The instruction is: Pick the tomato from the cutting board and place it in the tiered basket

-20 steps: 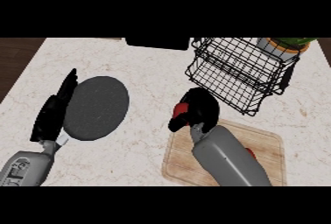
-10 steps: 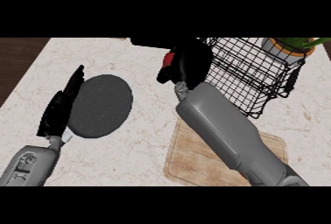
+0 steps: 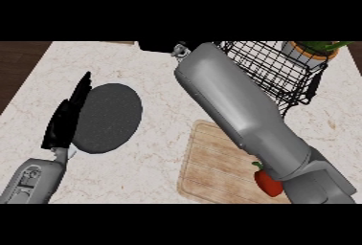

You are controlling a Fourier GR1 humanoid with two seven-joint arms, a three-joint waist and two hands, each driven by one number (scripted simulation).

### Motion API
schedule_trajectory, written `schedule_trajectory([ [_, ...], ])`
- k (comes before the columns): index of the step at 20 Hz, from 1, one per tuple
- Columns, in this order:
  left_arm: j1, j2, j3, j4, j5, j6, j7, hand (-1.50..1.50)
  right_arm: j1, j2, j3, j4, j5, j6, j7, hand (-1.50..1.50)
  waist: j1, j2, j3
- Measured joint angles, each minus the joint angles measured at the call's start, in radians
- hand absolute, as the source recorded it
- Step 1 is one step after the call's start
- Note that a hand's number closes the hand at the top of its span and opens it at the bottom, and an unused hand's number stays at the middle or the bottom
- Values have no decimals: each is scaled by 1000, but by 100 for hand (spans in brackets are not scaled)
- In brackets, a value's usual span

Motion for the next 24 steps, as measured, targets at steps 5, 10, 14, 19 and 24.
schedule_trajectory([
  [5, -13, -8, 3, 4, -4, 5, 8, 0, -113, 0, -65, 110, -22, 4, -13, 150, -13, 2, 2],
  [10, 9, -7, 12, -1, -12, 15, -2, 0, -182, 1, -116, 236, -23, -14, -49, 150, -29, 3, 3],
  [14, 22, -1, 18, -19, -15, 16, 7, 0, -215, -8, -132, 355, 9, -13, -67, 150, -37, 4, 3],
  [19, 36, -3, 30, -20, -17, 25, 5, 0, -243, -49, -131, 481, 58, 36, -75, 150, -60, 0, 4],
  [24, 50, 13, 59, -7, 1, 2, -9, 0, -254, -74, -133, 557, 88, 77, -80, 150, -74, -2, 5],
])
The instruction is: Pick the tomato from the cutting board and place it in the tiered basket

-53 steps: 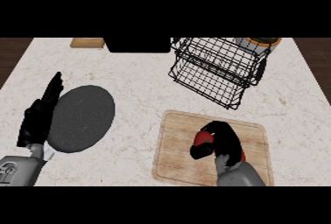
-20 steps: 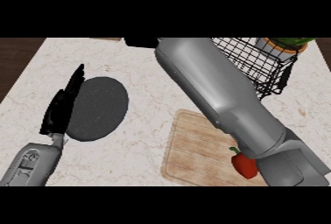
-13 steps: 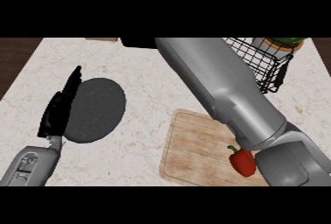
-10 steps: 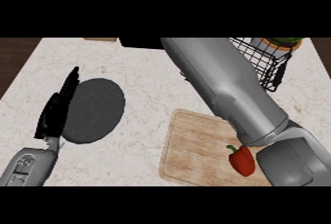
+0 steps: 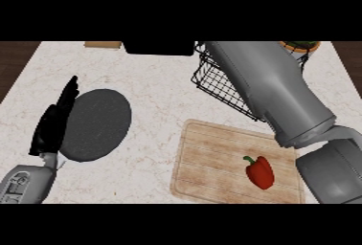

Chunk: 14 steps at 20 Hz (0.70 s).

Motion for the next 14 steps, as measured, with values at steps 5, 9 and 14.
schedule_trajectory([
  [5, 16, -3, 9, -23, -7, 2, 8, 0, 26, -19, -28, 9, -12, 17, -44, 150, -13, -4, 1],
  [9, 25, -7, 19, -19, -11, -1, 1, 0, 65, -27, -66, -3, -40, 9, -81, 150, -17, -4, 1],
  [14, 26, -10, 35, -15, -13, -7, -3, 0, 134, -42, -116, -41, -83, -19, -125, 150, -24, -7, 2],
])
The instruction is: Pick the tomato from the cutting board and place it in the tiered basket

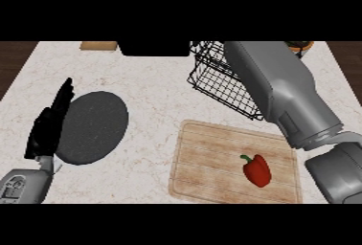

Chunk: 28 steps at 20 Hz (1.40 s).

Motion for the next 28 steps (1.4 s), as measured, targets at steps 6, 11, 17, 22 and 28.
schedule_trajectory([
  [6, 17, -8, 1, -3, -7, -3, -8, 0, 87, 22, -101, -51, -88, -69, -7, -150, -4, -1, 0],
  [11, 8, -9, 17, 13, -10, -9, -16, 0, 149, 30, -127, -101, -94, -163, -22, -150, -7, -1, 0],
  [17, 31, -21, 11, -15, -19, -8, -4, 0, 177, 18, -128, -193, -59, -282, -14, -150, -9, -5, 1],
  [22, 43, -17, 27, -12, -21, -10, -11, 0, 197, 2, -116, -308, -3, -308, 6, -150, -26, -13, 0],
  [28, 64, -8, 48, -15, -18, -9, 0, 0, 263, 10, -149, -496, 18, -271, 76, -150, -61, -28, 0],
])
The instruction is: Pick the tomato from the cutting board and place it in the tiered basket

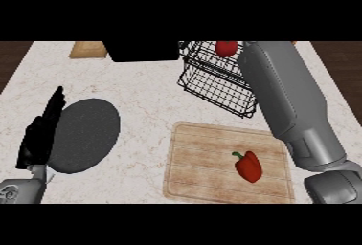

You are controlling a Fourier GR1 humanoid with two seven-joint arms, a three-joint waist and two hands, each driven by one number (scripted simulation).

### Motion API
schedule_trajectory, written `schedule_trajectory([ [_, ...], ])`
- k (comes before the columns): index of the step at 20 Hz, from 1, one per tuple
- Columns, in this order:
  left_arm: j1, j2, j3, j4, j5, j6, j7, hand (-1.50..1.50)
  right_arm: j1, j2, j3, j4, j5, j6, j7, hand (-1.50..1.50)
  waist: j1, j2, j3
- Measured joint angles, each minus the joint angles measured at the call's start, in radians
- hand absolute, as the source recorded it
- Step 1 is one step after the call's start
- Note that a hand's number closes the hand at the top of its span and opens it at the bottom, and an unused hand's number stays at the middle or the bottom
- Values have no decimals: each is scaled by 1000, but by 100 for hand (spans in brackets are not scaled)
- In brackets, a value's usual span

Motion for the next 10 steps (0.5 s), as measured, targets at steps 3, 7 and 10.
schedule_trajectory([
  [3, 5, -4, 9, 1, 3, 7, 9, 0, 69, 2, -21, -120, -15, 26, 16, -150, -21, -7, 0],
  [7, 21, 0, 22, 6, 5, 9, 8, 0, 190, 30, -16, -312, -22, 57, 24, -150, -47, -16, 0],
  [10, 37, 6, 31, 0, 8, 7, 7, 0, 298, 56, 3, -477, -22, 75, 19, -150, -57, -21, 1],
])
